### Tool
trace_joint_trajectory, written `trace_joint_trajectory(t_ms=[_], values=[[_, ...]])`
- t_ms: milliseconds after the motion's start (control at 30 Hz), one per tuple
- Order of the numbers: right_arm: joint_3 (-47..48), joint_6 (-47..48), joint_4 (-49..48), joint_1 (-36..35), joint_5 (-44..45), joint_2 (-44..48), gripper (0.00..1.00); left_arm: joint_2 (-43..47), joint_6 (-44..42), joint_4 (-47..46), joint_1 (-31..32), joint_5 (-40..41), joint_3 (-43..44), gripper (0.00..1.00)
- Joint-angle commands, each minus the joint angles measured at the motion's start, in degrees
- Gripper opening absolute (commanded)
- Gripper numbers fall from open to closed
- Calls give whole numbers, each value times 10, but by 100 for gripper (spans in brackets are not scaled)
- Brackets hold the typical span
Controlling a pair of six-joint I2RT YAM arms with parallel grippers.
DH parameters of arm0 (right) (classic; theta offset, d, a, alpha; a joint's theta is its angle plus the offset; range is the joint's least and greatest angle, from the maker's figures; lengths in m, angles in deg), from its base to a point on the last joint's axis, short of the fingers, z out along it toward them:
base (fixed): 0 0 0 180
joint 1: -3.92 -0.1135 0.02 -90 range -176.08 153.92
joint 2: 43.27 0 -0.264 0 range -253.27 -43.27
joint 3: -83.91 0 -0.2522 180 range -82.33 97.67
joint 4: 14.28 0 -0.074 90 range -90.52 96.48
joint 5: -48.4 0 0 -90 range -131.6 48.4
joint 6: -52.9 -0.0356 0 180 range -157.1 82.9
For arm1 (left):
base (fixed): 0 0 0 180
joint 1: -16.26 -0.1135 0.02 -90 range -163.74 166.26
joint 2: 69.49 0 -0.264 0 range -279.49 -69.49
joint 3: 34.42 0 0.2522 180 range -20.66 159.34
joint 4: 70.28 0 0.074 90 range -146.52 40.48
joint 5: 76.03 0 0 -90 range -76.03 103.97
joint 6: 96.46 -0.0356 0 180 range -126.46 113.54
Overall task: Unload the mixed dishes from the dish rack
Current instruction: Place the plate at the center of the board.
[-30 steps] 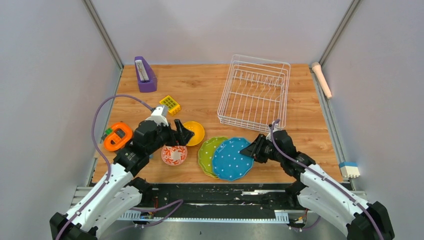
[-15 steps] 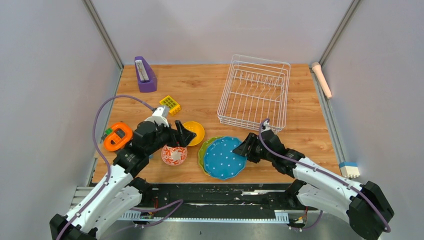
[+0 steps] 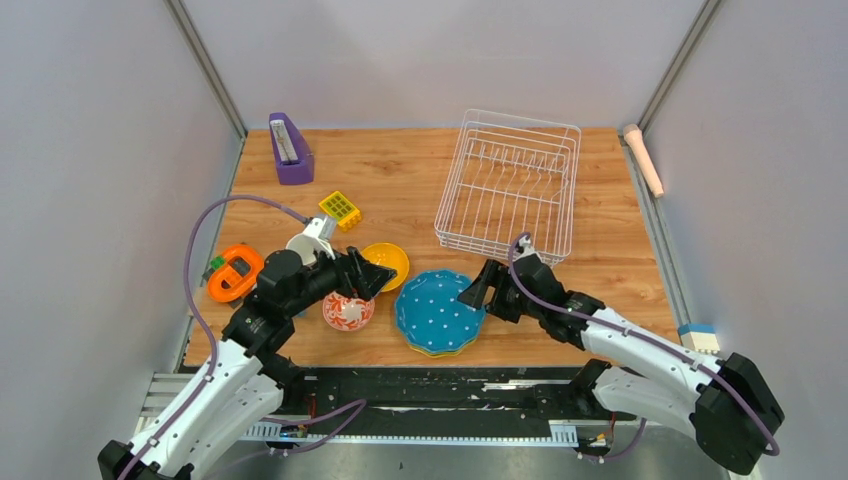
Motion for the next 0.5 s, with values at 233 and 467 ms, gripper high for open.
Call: trace_joint_trajectory(t_ms=[233, 467], values=[[70, 92, -14, -36, -23, -50, 78, 6, 0, -64, -1, -47, -9, 100], [94, 113, -17, -46, -21, -87, 79, 8, 3, -59, -1, -46, -9, 100]])
